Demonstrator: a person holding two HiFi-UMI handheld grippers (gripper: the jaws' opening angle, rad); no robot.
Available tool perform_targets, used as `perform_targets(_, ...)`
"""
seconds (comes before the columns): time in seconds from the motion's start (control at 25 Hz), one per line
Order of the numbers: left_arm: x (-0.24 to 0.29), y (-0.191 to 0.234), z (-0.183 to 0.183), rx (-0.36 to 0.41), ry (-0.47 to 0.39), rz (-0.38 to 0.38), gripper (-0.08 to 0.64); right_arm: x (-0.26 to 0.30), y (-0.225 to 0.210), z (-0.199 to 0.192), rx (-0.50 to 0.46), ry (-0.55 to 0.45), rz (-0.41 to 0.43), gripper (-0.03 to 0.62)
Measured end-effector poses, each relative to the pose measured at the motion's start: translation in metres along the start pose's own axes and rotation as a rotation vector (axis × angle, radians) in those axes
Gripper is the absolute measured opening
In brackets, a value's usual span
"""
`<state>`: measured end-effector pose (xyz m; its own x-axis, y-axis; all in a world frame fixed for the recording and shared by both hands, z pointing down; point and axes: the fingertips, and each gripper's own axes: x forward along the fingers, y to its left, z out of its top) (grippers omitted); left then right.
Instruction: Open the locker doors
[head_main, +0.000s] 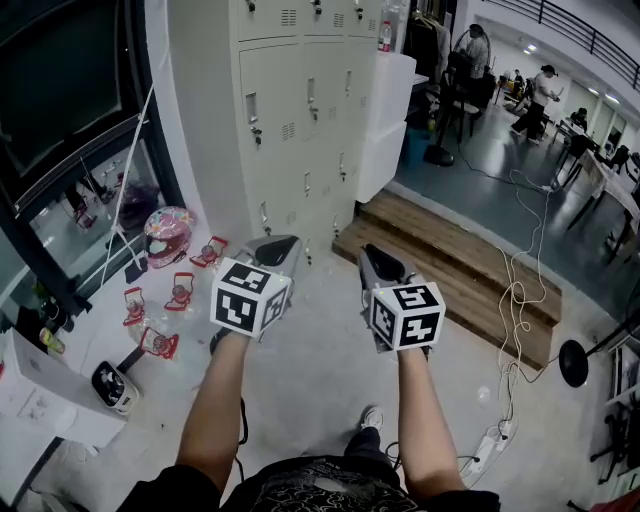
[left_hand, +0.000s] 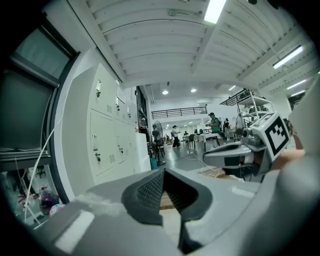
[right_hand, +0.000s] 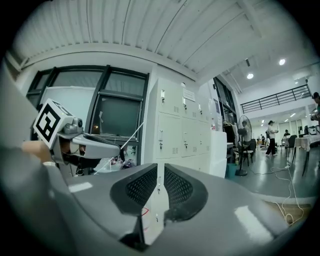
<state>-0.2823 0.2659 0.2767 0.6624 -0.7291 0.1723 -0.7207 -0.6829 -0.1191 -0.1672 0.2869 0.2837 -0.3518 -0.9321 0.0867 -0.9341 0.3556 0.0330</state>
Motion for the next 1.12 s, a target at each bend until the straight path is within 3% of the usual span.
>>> perform_targets(0.6, 0.120, 0.010, 0.027, 0.006, 0.024, 0.034, 0.003, 0.068, -0.104, 0.006, 0.020, 0.010, 0.073, 0.129)
perform_targets(0.92, 0.181, 0.014, 0.042, -0.011, 0.041, 0.076, 0.003, 0.103, -0.156, 0.011, 0.019, 0.038, 0.153, 0.235)
perform_targets(1.12, 0.210, 0.013, 0.048, -0.026, 0.048, 0.106, 0.003, 0.115, -0.183, 0.015, 0.010, 0.033, 0.195, 0.263)
